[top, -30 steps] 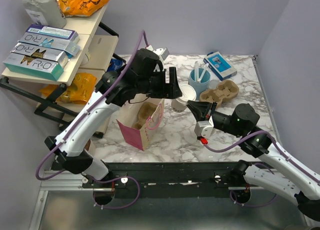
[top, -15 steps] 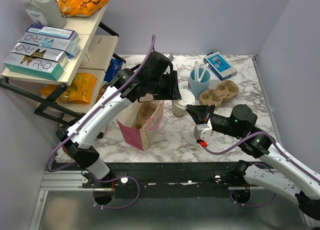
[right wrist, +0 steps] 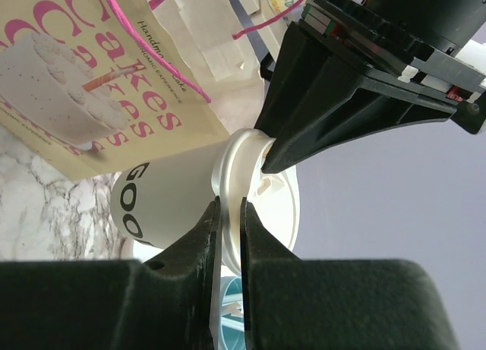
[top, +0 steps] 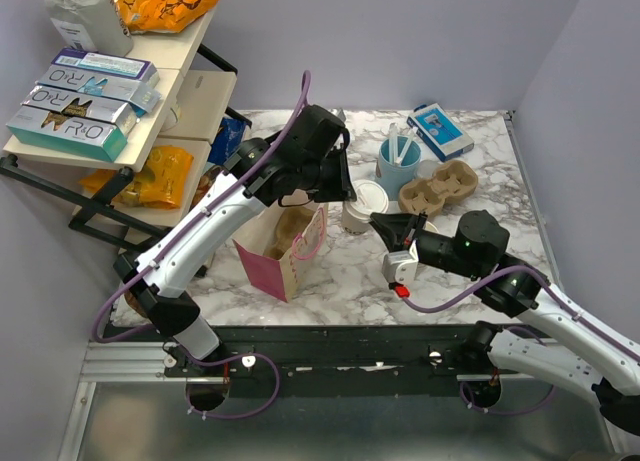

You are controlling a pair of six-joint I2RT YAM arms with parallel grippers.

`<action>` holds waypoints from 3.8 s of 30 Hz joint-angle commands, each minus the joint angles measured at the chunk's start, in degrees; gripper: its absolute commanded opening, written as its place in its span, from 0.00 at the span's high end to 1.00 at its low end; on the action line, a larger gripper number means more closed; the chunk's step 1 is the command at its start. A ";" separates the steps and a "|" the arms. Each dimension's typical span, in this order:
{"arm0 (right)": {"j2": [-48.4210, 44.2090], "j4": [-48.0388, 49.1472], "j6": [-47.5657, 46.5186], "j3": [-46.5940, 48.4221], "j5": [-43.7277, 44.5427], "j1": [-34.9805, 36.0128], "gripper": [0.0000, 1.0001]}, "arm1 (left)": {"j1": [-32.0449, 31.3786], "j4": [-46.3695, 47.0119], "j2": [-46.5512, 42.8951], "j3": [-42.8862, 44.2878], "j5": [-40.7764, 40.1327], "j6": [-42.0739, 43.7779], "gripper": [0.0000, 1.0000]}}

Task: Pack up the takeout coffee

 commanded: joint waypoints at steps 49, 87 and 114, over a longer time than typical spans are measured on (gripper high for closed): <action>43.99 -21.43 66.51 49.35 17.64 -0.98 0.13 | -0.84 -8.28 -39.32 -9.87 -21.54 -6.01 1.00; 34.44 -31.02 93.12 36.99 16.93 -3.00 0.94 | -0.22 4.72 -29.13 -18.93 -16.36 -7.77 1.00; 10.02 -21.36 96.75 19.59 38.37 -3.00 0.00 | 3.20 17.02 -26.67 -33.78 -7.66 -12.43 1.00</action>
